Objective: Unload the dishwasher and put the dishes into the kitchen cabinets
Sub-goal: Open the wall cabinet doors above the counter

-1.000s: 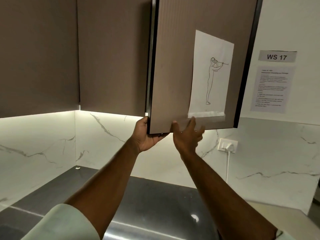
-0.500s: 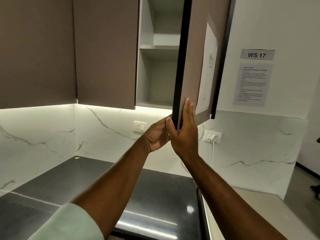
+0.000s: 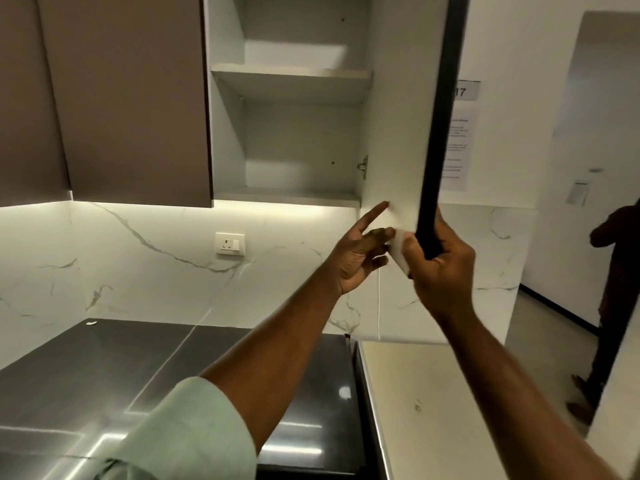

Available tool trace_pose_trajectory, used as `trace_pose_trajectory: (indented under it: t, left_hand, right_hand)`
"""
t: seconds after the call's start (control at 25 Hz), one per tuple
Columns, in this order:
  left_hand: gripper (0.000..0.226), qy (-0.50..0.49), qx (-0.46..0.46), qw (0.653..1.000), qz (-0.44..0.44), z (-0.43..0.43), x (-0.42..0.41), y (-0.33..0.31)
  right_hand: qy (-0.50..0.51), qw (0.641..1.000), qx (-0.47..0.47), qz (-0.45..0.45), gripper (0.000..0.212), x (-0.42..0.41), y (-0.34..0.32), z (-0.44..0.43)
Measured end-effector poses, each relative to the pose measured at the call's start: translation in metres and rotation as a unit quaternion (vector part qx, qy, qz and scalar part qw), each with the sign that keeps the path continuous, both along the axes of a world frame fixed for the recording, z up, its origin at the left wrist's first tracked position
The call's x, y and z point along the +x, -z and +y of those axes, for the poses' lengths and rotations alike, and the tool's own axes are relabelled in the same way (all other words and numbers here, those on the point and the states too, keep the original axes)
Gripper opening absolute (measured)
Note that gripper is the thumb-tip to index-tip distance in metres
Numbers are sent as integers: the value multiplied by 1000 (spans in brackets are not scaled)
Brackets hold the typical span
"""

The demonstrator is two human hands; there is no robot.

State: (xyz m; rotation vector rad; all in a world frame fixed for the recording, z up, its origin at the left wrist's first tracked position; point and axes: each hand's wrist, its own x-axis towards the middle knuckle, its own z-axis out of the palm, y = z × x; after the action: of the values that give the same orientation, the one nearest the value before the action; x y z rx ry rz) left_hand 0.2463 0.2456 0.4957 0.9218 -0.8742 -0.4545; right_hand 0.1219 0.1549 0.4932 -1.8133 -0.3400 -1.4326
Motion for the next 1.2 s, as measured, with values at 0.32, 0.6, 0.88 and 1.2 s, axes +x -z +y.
trace_pose_trajectory:
  t: [0.32,0.6,0.88,1.2]
  left_hand:
    - [59,25,-20,999,14,-78,-8,4]
    - [68,15,-62,998,-22,-98,-3,9]
    - [71,-336,-2,918,-211,-94,-10,33]
    - [60,-409,207,781,-425,-66,-10,164]
  right_hand:
    - [59,994,96,5,36,-28,-2,-84]
    - [84,986,143,-30,35,-19,10,-85]
    - [60,976,208,-3,18,6,57,-62]
    - [156,960,64,225,53,11,180,-65]
